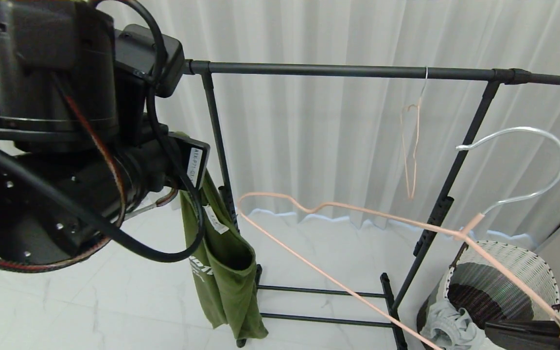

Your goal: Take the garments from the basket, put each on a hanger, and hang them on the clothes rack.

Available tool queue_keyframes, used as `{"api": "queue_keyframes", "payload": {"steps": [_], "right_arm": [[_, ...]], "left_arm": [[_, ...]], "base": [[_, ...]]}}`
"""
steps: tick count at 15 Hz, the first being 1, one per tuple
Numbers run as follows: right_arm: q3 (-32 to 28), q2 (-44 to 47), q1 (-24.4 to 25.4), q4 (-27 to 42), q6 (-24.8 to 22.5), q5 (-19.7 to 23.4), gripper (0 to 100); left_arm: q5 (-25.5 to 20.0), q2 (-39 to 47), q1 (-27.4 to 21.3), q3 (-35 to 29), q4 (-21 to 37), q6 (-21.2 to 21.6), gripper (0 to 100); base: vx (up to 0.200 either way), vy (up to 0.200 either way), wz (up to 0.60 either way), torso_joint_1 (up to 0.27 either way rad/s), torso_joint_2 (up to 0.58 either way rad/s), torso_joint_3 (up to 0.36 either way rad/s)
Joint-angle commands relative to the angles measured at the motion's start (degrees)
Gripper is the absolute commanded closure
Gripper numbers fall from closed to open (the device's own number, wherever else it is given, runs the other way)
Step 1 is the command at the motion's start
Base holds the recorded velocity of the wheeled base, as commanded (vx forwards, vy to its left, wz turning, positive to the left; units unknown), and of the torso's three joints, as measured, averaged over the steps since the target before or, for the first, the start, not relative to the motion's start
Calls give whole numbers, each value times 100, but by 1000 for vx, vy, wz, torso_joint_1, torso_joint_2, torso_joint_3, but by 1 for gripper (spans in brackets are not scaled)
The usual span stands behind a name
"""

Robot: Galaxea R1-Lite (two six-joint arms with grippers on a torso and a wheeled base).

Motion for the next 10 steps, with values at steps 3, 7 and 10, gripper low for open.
{"api": "queue_keyframes", "payload": {"steps": [3, 7, 10], "right_arm": [[13, 554, 102, -407, 2, -19, 100], [4, 1082, 76, -987, 28, -54, 100], [-22, 1380, 41, -1312, 186, -169, 100]], "left_arm": [[2, 513, -19, -377, 1, -390, 100], [-7, 574, -28, -430, 1, -407, 100], [-7, 574, -36, -430, 1, -460, 100]], "base": [[0, 0, 0, 0, 0, 0], [0, 0, 0, 0, 0, 0], [0, 0, 0, 0, 0, 0]]}}
